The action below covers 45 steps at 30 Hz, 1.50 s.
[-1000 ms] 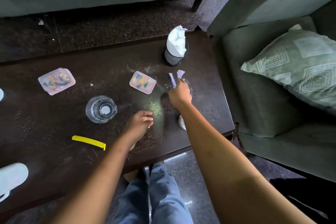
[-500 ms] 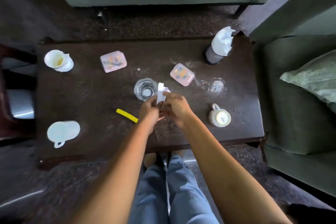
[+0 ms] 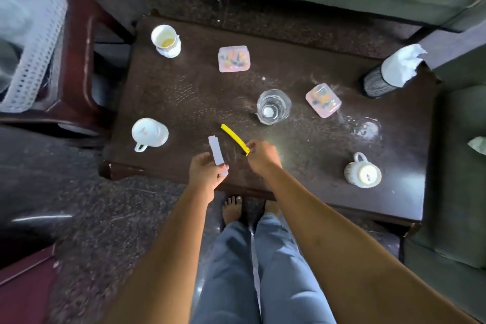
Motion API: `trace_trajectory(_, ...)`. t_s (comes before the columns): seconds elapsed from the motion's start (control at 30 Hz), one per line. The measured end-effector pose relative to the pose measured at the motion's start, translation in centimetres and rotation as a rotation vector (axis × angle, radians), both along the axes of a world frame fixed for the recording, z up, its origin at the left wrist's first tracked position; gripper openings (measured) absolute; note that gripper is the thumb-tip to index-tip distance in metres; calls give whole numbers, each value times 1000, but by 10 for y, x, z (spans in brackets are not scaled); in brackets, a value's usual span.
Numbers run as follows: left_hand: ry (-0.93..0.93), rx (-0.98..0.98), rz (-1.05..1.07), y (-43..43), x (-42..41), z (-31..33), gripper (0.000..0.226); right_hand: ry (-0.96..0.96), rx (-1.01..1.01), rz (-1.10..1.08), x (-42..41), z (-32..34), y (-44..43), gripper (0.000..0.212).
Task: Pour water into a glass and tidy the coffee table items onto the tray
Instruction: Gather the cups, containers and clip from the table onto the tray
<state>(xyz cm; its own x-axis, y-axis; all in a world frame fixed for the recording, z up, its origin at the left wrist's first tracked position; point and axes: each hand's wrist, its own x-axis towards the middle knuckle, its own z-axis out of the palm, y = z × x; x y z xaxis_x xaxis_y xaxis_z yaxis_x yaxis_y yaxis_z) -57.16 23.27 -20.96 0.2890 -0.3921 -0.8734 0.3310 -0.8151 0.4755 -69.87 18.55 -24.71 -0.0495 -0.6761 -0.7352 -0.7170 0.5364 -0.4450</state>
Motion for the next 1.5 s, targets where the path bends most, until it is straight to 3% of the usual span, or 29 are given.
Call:
trace_trajectory(0.1,-39,-21,49,3,13,-5,37,155,-25,139,12,-13,-3,30)
trace_trajectory(0.23,-73,6,36,8,28,-12,23,293,-76,274,23,-30,-6,43)
trace_trajectory(0.4,-40,-32,26,17,35,-9,26,343,-48,377,26,-35,-19,34)
trace_trajectory(0.5,-29,-71,73,18,35,15,32,246,12,366,26,-13,-23,29)
trace_trajectory(0.6,-50,-94,107,15,32,48,34,0,75,169,30,23,-28,11)
trace_trajectory(0.77,-31,-205,240,-3,28,112,39,-420,121,-132,43,108,-39,21)
trace_trajectory(0.83,25,-262,329,-11,26,136,37,-535,139,-202,49,144,-44,17)
trace_trajectory(0.93,-45,-342,406,-21,25,165,31,-674,196,-237,60,190,-46,15)
trace_trajectory(1.2,-175,-518,431,-38,71,216,32,-763,193,-82,116,259,-59,11)
trace_trajectory(1.5,-110,-547,423,-39,177,208,35,-721,179,-20,218,259,-66,16)
